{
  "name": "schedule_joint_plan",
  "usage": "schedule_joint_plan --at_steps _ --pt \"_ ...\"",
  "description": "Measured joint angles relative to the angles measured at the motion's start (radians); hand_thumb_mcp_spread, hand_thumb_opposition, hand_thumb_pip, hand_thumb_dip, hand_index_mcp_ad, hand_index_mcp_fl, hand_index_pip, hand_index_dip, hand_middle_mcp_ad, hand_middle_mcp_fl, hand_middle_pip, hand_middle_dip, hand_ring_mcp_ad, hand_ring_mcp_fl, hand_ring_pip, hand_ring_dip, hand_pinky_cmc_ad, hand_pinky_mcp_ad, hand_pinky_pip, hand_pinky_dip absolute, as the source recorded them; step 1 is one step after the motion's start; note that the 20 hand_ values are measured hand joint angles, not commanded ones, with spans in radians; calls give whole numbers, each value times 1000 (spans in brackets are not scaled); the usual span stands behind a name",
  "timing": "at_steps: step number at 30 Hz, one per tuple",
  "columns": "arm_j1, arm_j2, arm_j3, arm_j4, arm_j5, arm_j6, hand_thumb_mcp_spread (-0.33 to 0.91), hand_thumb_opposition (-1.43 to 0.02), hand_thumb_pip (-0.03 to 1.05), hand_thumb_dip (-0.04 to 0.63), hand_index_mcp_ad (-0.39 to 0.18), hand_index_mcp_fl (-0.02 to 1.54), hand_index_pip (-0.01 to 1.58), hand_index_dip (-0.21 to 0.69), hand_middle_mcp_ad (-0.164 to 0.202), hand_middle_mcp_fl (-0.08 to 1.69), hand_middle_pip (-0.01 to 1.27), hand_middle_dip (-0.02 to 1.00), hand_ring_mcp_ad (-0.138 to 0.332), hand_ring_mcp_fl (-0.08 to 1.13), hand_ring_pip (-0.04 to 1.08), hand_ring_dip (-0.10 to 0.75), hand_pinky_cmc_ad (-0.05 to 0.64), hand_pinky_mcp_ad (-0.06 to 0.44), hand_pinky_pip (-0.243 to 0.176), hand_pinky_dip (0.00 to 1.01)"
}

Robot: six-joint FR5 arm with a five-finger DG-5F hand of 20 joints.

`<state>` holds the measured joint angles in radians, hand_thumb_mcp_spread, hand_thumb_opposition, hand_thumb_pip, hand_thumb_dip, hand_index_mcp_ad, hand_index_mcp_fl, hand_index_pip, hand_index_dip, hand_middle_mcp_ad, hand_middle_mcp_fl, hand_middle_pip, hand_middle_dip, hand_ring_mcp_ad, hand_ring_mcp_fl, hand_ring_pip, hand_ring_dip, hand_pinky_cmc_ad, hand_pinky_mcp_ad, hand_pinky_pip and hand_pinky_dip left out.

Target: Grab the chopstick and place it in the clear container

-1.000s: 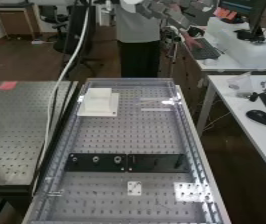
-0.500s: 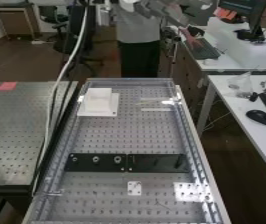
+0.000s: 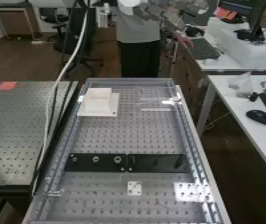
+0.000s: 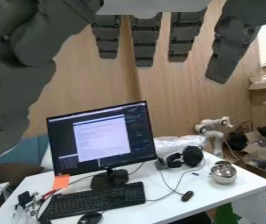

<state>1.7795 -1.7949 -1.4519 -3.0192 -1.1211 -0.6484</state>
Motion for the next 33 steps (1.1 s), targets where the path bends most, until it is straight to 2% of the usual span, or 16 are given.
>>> schedule_joint_plan --at_steps 5,23,33 --pt "-7 2 -6 8 -50 -9 171 -712 449 63 -113 12 70 164 61 19 138 188 148 16 72 96 459 354 -124 419" --pt "-1 -1 -7 15 -5 -15 171 -724 447 63 -113 12 70 164 61 19 138 188 148 16 75 96 459 354 -124 419" --pt "-7 7 -19 30 -50 -18 171 -724 447 63 -113 12 70 164 61 19 138 190 148 16 75 96 459 354 -124 419"
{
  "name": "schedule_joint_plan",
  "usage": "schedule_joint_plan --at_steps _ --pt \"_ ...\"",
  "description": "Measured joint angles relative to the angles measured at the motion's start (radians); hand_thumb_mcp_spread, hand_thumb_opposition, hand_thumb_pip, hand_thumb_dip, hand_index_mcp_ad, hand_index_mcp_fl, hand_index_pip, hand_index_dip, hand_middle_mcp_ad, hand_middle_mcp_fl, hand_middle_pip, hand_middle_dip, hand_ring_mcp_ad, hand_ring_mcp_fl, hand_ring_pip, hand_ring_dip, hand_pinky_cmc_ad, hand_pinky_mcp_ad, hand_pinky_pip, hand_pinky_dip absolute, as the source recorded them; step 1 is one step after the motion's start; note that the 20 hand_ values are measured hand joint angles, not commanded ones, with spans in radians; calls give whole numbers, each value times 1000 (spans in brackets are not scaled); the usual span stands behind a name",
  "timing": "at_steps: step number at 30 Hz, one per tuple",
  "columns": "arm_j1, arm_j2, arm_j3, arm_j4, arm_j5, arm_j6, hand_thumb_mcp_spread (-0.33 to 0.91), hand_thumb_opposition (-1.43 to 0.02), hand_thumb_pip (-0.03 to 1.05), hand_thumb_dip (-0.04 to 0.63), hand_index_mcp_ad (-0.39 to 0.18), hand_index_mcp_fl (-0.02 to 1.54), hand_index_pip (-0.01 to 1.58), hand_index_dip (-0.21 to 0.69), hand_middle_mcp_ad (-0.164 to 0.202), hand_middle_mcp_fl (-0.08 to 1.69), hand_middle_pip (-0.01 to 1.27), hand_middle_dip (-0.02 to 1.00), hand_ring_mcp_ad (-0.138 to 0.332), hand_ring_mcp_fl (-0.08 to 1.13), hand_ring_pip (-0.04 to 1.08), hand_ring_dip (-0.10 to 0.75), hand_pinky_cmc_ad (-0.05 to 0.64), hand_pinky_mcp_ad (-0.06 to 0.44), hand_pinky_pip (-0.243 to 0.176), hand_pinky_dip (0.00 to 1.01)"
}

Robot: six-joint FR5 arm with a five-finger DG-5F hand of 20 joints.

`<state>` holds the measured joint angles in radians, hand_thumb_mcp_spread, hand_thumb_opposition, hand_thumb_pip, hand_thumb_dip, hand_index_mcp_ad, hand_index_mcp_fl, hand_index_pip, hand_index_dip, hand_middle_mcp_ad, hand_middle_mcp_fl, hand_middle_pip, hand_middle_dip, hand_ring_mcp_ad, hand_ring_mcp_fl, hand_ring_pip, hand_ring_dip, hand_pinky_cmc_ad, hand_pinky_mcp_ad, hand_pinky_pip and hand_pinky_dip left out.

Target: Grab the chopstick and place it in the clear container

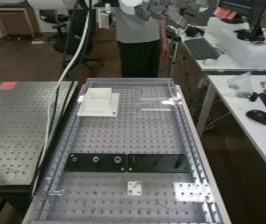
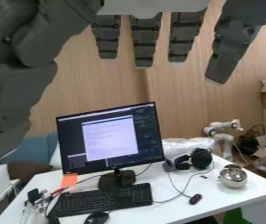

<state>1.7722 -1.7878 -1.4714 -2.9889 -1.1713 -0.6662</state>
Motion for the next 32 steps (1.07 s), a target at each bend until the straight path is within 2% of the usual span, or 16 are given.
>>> schedule_joint_plan --at_steps 7,8,13,20,24,32 --pt "-3 6 -8 7 -26 7 180 -726 450 65 -113 16 70 164 61 23 138 190 148 16 75 96 459 358 -124 419" --pt "-3 6 -8 5 -33 10 180 -726 447 63 -127 16 70 164 51 23 138 188 141 16 75 96 459 354 -124 419" --pt "-9 6 -10 -1 -33 33 183 -744 464 68 -110 23 77 164 61 23 138 188 148 16 73 96 459 358 -124 419" --pt "-23 6 -14 -12 -142 79 183 -747 480 72 -110 35 86 124 61 16 150 188 148 10 86 96 456 354 -124 419" --pt "-25 3 -13 -26 -161 78 187 -747 531 72 -110 42 87 112 61 19 152 188 148 10 87 91 456 354 -124 419" --pt "-29 4 -17 -16 -192 70 178 -744 531 72 -110 42 87 96 61 16 152 188 148 10 82 87 452 354 -124 419"
